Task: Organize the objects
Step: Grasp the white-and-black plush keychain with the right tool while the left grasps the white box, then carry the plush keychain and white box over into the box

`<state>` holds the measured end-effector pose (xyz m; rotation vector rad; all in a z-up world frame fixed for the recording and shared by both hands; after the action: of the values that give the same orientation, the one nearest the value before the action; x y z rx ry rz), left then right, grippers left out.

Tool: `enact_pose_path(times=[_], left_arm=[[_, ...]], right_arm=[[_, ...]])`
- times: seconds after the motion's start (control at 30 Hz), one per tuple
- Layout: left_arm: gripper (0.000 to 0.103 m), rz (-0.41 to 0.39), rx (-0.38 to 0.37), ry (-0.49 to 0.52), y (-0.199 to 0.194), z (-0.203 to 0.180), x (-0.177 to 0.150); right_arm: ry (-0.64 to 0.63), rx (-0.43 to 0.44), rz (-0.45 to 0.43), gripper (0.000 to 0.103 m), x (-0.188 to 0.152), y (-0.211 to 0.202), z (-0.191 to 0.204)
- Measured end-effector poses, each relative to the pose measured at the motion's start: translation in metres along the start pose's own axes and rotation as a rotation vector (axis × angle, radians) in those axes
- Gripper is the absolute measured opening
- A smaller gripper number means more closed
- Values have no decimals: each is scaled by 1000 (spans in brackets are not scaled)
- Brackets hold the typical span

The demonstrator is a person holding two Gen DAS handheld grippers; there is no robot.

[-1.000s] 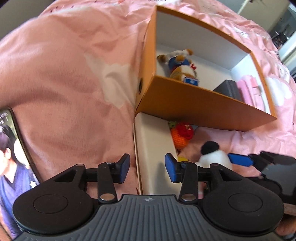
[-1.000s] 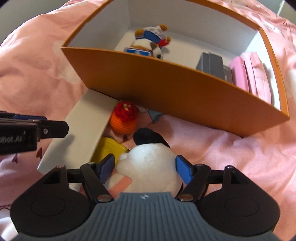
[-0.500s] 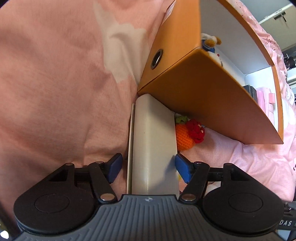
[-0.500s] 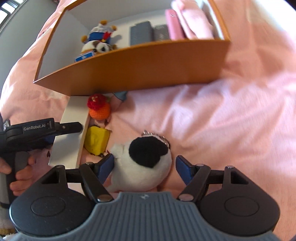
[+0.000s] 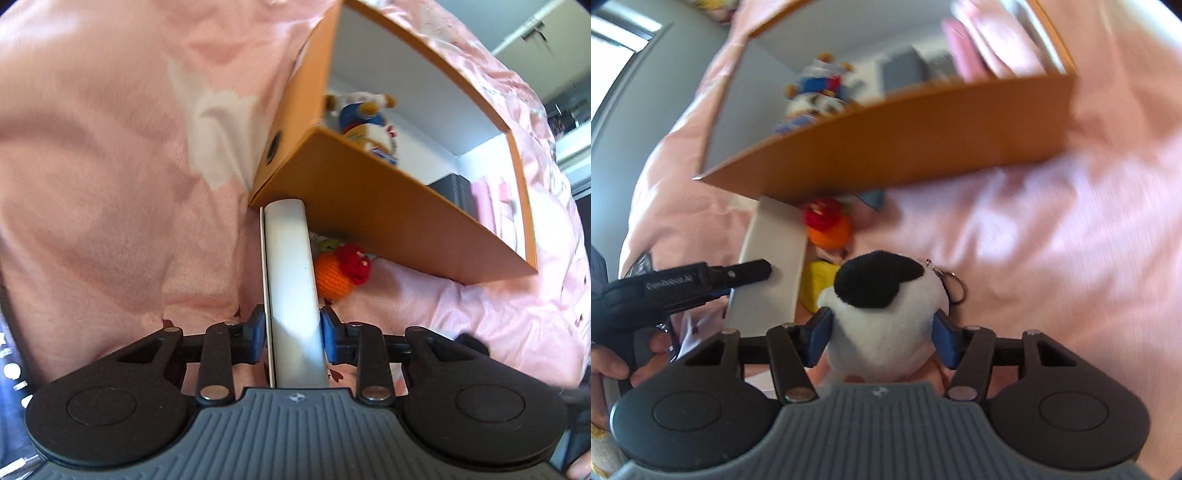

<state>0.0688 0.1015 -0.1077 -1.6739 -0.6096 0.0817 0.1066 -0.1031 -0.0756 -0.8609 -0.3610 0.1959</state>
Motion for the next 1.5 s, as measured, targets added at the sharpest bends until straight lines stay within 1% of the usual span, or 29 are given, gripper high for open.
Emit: enact_pose_path(times=[0.1,0.17,0.2,0.27,0.3,0.37,0.43,0.47,0.53,0.63,0.67,0.7,0.73,0.8,0.87,0.97,1.13,1.3,1.47,1.5], left_arm=[[34,-33,26,63,-11,-9,-2],[34,-45,38,98,-16,-17,-5],[34,-50,42,111,-16,-20,-6],[33,-54,47,129,-13,-24,-5],[33,-48,54,131,-6,-24,4],[33,-45,73,129,0,-24,6],[34,-39,85,128,4,-23,5],[34,-36,86,127,3,-22,4],[33,-35,88,129,5,-23,4],[33,-37,95,142,6,-27,4],[33,-39,97,144,7,-28,5],[33,-40,99,147,7,-29,4],[33,-42,100,149,6,-28,4],[33,-43,100,147,5,-28,4],[33,-44,98,144,6,-28,4],[33,-40,92,129,5,-25,3],[33,-60,79,131,-1,-26,2],[33,-102,69,167,-19,-31,2],[32,-135,18,248,-47,-44,5],[32,-139,5,260,-53,-47,6]], right_arm=[[-131,12,-33,59,13,-5,18],[-240,-7,-48,59,21,-2,29],[-287,-22,-43,59,24,3,33],[-333,-61,-12,60,26,16,31],[-347,-88,6,61,26,23,27],[-328,-151,44,67,21,34,17],[-247,-133,65,69,15,37,9],[-211,-132,64,72,13,36,6],[-120,-141,48,75,8,33,1],[56,-78,43,75,5,35,-6],[96,-56,42,75,5,38,-6],[121,-59,37,75,6,40,-7],[126,-80,32,75,7,44,-7],[118,-86,29,74,8,52,-4],[112,-71,30,66,8,58,0],[39,-88,18,64,4,57,9],[-16,-66,9,62,0,47,16],[-88,-35,-36,60,4,21,28],[-195,-7,-97,60,16,-16,47],[-214,-2,-106,60,19,-28,45]])
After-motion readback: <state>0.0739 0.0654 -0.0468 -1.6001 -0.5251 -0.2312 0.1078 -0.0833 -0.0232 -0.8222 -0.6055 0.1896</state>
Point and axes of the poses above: each gripper's, at about its wrist camera, not at the fingertips, and y roughly the way its jaws point, z to its left, x to its top, the point moved 6 cm from there along y, roughly the way its jaws point, and after that the axes turned 8 degrees about x, right-handed, at the moved point
